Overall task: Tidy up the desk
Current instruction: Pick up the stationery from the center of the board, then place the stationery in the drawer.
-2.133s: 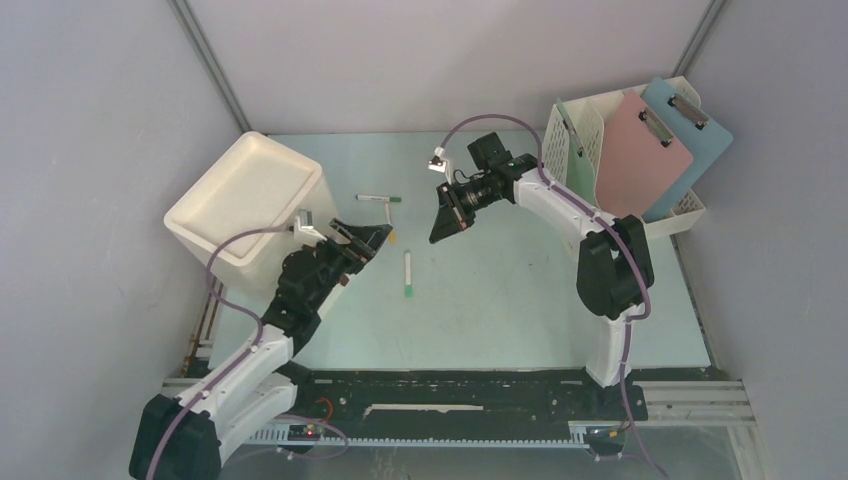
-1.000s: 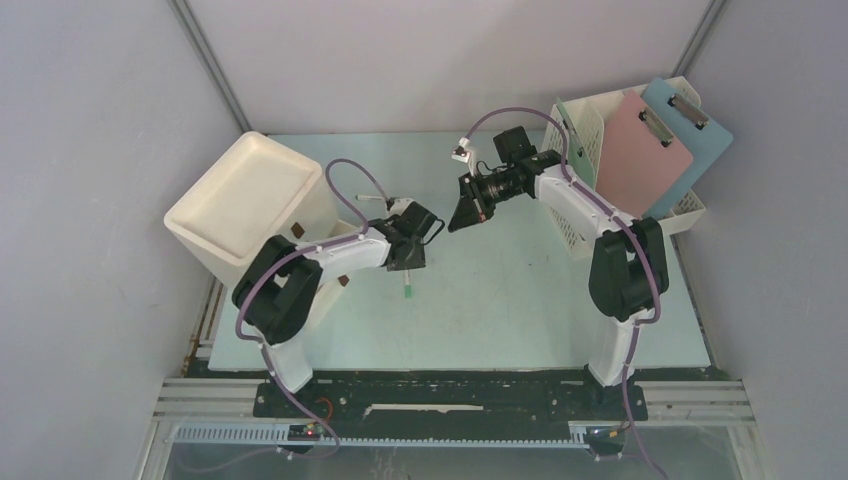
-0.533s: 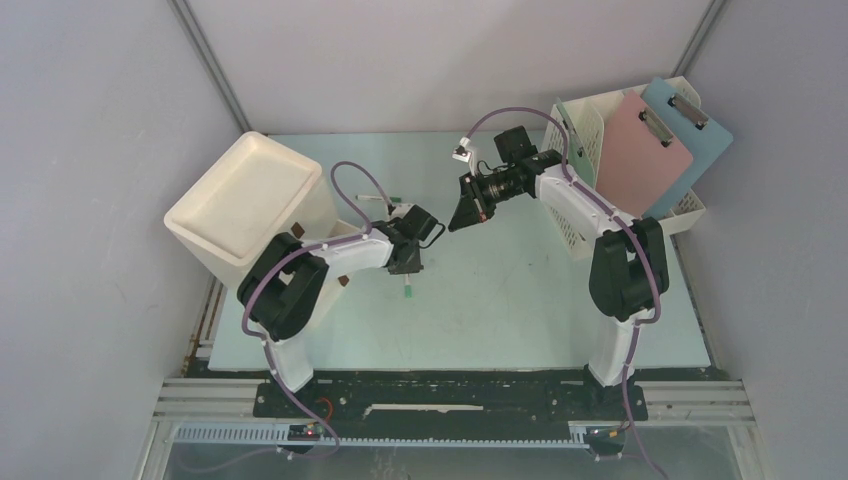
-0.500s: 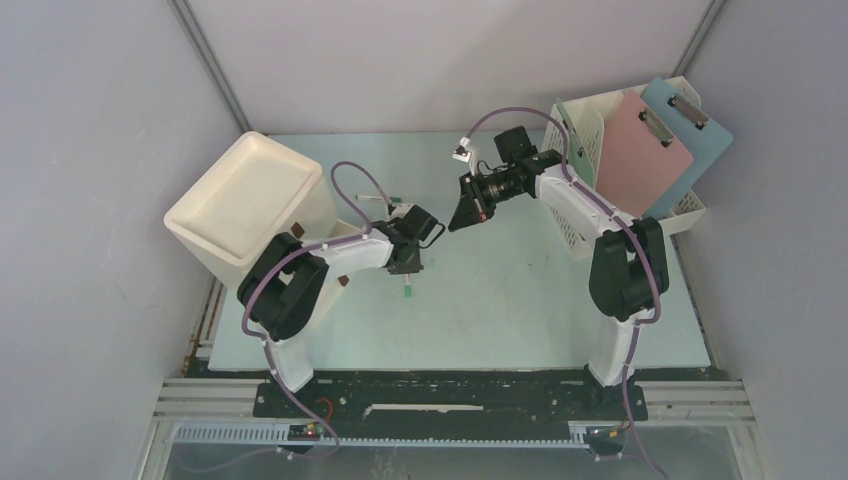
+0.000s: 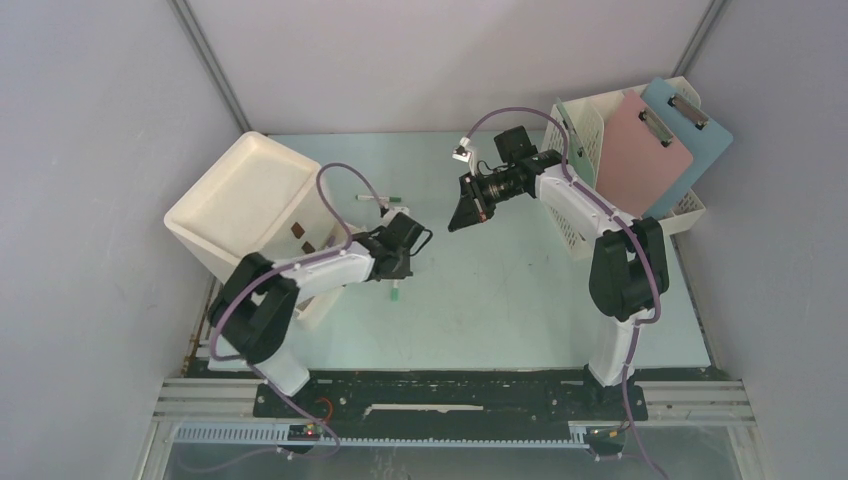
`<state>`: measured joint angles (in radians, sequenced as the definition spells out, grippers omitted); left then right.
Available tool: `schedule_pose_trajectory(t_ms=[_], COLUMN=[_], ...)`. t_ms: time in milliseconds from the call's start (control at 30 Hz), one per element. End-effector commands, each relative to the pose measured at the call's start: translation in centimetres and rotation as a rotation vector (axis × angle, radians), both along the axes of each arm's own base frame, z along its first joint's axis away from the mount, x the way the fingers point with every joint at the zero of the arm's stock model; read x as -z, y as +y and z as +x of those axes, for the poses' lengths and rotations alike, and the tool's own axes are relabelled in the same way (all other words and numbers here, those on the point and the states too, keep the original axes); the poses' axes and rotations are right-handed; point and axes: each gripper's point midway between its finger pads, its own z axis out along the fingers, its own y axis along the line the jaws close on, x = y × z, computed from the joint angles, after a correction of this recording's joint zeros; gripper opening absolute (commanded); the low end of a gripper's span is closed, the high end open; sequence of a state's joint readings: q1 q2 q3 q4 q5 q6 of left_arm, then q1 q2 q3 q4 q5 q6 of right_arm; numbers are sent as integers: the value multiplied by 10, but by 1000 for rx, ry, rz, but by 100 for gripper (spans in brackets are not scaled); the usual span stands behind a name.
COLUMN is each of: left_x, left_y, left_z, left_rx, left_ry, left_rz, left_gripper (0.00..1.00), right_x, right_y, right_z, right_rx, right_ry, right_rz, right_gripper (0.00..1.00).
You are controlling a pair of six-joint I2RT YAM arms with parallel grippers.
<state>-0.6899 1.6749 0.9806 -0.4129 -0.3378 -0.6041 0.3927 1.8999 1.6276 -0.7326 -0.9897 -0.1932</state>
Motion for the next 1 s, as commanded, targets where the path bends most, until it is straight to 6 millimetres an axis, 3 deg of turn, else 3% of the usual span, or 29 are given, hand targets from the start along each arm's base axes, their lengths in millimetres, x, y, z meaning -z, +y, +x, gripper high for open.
schedule_pose_trajectory(t_ms=[0,200,367,567,733,833,967], left_x=[-71,-114,-137,-148,-154,-149,-144], left_y=[-6,4,46,105,133,140,144], left_z=[18,5,2,-3,-5,-5,-4], left_rx=[95,264,252,209,169,154,147], left_ry=[-232,-335,-379,-371,-380,-360,-341], left_rz=[-84,-52,150,468,636,697,735], left_gripper=[0,0,0,0,0,15,28], right_x=[-20,-20,-21,-19,-19,-19,-18], right_y=[-2,-2,-2,-2,-1,-1,-1], right_z=[-2,-3,-2,-3,-3,-3,-4], right_rx=[-12,-14,-13,-14,-16,-16,-18], right_ry=[-60,-58,-61,-53,-51,-48,-45], right_rz=[37,38,39,40,42,44,45], right_gripper=[2,2,2,2,2,2,2])
